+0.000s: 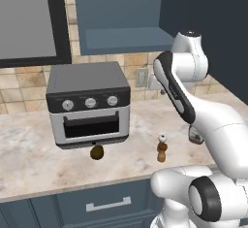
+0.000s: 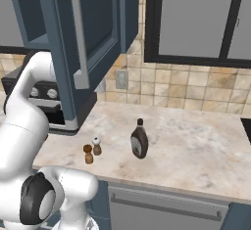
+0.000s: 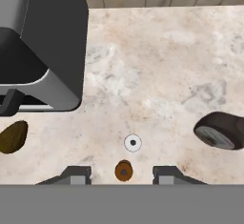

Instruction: There are various items on the counter. Only move the condiments/shakers into the cabinet.

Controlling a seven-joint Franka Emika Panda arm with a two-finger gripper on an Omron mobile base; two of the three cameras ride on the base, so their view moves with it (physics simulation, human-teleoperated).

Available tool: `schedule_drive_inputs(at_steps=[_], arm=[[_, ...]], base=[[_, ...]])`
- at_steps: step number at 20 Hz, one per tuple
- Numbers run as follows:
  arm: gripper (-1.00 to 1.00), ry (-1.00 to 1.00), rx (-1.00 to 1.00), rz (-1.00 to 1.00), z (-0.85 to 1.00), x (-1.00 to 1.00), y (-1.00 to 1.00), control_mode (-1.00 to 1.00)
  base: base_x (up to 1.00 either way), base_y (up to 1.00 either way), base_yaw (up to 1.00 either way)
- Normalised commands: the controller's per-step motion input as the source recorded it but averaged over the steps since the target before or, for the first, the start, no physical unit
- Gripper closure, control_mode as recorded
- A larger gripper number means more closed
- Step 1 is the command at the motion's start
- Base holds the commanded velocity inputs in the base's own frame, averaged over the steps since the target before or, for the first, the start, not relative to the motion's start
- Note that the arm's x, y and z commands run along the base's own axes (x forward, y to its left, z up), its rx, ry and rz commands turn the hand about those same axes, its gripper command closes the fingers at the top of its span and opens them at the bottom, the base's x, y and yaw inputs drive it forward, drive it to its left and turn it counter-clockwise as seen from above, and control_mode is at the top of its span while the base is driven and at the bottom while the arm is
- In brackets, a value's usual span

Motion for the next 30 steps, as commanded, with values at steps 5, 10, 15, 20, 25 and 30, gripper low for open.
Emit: schedule_drive_inputs(at_steps=[5,10,15,20,25,30], arm=[[-1.0,0.0,0.0,0.0,0.0,0.01,0.0,-1.0],[-1.0,0.0,0.0,0.0,0.0,-0.07,0.0,-1.0],[-1.0,0.05,0.0,0.0,-0.26,-0.11,0.02,-1.0],[-1.0,0.16,0.07,0.0,-0.73,-0.28,0.02,-1.0],[-1.0,0.15,0.15,0.0,-0.9,-0.18,0.02,-1.0],[-1.0,0.19,-0.02,0.0,-0.74,-0.03,0.09,-1.0]], base=[[0.0,0.0,0.0],[0.0,0.0,0.0],[0.0,0.0,0.0],[0.0,0.0,0.0],[0.0,0.0,0.0],[0.0,0.0,0.0]])
